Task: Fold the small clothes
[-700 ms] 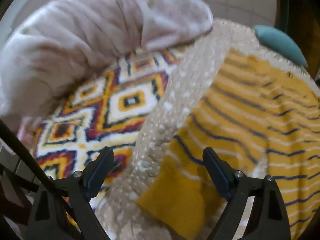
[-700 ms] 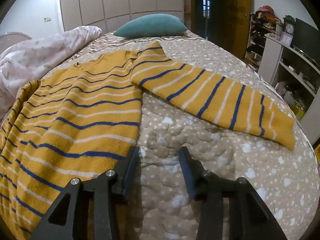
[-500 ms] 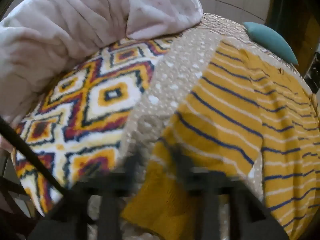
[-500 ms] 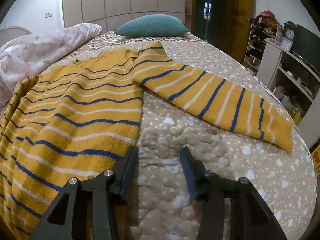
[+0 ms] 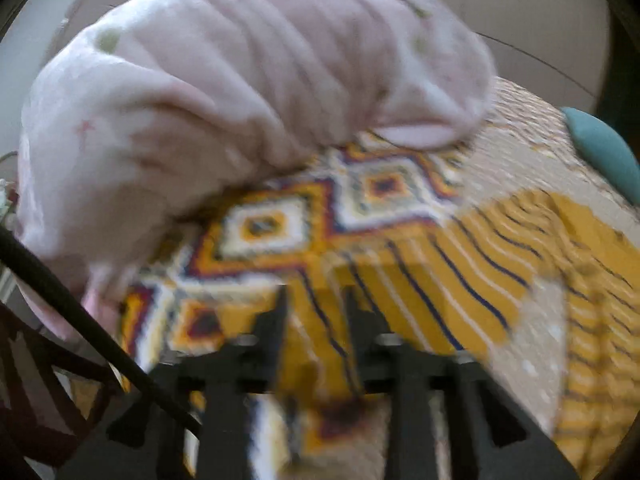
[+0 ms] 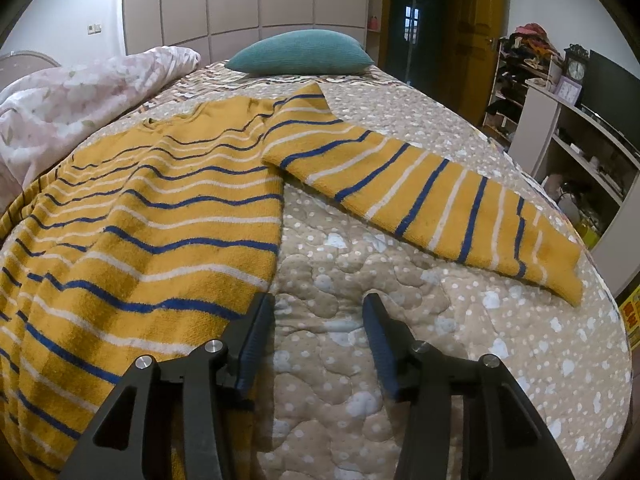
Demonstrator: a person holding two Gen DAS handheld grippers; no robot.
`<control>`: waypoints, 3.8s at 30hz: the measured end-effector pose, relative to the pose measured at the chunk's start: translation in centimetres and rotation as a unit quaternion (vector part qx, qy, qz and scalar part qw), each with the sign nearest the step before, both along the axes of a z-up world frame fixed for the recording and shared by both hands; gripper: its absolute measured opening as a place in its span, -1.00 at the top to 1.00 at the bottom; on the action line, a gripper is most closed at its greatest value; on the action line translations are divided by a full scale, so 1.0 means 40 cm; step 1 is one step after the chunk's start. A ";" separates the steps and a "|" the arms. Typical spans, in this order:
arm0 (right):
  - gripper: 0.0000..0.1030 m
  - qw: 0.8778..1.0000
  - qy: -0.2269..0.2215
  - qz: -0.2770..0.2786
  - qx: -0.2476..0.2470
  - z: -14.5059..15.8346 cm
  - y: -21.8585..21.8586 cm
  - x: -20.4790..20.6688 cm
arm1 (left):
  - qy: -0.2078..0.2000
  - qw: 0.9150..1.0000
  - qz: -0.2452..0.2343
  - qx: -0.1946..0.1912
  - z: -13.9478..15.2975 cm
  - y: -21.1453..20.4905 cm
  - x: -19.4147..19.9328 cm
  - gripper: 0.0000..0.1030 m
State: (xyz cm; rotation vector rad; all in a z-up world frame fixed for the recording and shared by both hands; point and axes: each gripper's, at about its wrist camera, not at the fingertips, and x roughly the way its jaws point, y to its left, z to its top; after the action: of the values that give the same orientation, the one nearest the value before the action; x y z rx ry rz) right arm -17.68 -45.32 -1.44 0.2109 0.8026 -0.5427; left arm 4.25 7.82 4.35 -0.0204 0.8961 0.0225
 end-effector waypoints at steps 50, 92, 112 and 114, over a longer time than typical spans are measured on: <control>0.10 0.940 -0.138 -0.155 0.270 0.003 -0.383 -0.246 | 0.047 0.979 -0.135 -0.143 -0.028 -0.364 -0.514 -0.17; 0.80 0.978 0.100 0.179 -0.029 0.058 0.382 0.827 | -0.084 0.928 -0.047 -0.360 -0.087 -0.085 -0.074 -0.46; 0.31 0.925 0.085 0.346 -0.133 0.126 0.666 0.625 | -0.166 0.905 0.273 -0.279 -0.076 0.260 -0.142 -0.50; 0.27 0.914 0.082 0.375 -0.130 0.134 0.729 0.619 | -0.167 0.890 0.338 -0.257 -0.085 0.314 -0.169 -0.50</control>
State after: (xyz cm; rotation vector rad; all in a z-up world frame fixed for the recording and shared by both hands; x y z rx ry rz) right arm 7.06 -16.17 3.93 -0.3912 0.8920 0.0690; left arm -2.53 20.37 0.95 -0.8136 0.4901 0.4212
